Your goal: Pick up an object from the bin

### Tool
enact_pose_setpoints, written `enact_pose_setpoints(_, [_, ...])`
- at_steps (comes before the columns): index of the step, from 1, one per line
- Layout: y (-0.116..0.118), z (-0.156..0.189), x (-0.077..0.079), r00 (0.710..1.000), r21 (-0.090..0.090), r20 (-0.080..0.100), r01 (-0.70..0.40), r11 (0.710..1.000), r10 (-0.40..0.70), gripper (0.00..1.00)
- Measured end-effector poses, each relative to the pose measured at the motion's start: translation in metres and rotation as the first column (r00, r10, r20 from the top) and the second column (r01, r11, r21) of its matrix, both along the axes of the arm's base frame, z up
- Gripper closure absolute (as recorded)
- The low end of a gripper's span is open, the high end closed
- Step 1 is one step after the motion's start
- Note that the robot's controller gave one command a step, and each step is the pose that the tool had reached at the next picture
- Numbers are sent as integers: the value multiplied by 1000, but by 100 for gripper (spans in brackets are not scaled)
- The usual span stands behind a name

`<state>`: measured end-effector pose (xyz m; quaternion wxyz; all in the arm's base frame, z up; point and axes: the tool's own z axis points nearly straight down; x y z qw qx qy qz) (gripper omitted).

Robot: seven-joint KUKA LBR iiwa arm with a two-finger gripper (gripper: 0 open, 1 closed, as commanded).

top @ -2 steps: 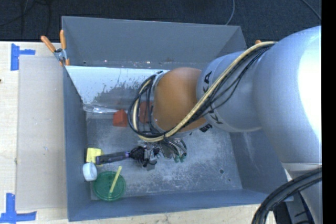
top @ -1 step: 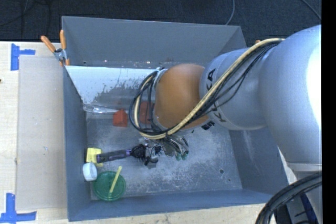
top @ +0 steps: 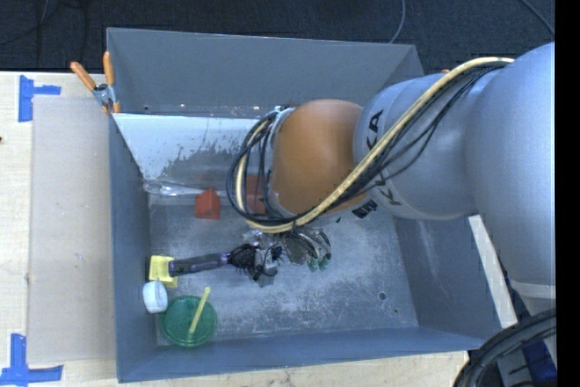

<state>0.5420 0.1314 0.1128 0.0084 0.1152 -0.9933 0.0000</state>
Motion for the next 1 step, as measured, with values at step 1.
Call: enact_pose_setpoints(1, [0,22,0,1000,-1,-2,0,1000,0,100])
